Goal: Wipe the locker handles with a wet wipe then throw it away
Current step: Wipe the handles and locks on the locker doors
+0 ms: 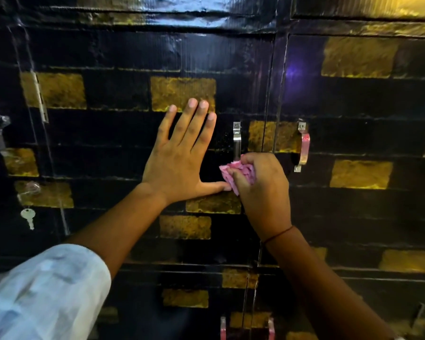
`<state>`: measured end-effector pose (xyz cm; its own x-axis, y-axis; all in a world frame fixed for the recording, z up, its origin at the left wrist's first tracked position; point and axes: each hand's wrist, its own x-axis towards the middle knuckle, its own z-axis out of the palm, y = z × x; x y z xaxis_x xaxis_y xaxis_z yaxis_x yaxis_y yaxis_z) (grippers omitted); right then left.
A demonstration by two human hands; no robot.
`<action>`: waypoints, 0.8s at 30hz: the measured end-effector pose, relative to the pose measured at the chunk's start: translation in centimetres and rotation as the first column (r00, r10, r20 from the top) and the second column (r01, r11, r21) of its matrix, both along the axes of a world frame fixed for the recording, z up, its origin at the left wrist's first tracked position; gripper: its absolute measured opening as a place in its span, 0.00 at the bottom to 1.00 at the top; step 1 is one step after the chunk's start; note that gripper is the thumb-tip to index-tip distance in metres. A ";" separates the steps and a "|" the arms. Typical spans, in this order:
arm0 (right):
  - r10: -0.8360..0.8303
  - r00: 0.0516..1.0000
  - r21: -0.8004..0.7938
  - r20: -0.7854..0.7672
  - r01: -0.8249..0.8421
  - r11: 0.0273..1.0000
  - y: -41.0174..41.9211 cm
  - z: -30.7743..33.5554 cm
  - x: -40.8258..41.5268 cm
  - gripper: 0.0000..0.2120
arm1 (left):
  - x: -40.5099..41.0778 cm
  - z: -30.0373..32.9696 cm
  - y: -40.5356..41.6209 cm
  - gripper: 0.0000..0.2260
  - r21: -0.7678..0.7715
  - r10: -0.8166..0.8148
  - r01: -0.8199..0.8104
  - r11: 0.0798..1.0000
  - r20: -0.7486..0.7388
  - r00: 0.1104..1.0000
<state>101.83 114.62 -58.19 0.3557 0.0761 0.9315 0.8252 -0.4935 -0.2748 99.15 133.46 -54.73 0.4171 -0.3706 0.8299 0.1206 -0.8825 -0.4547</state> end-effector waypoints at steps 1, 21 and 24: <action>-0.026 1.000 -0.052 -0.007 0.025 0.998 -0.2 0.1 -0.1 0.09 | 0.0 0.0 0.0 0.58 0.002 -0.001 0.001 1.000 0.000 1.000; 0.059 0.954 -0.301 -0.295 -0.151 0.942 -2.0 5.0 -0.7 0.06 | -0.1 0.1 0.0 0.58 -0.009 0.017 -0.017 1.000 -0.023 1.000; 0.348 0.771 0.103 -0.533 -0.349 0.931 -3.0 4.6 -1.4 0.05 | -0.1 0.1 0.1 0.59 -0.009 0.009 -0.010 1.000 -0.024 1.000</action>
<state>100.45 111.66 -53.60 0.7434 0.2939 0.6008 0.6626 -0.2015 -0.7213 99.09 133.59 -54.63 0.4403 -0.3591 0.8229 0.1181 -0.8854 -0.4496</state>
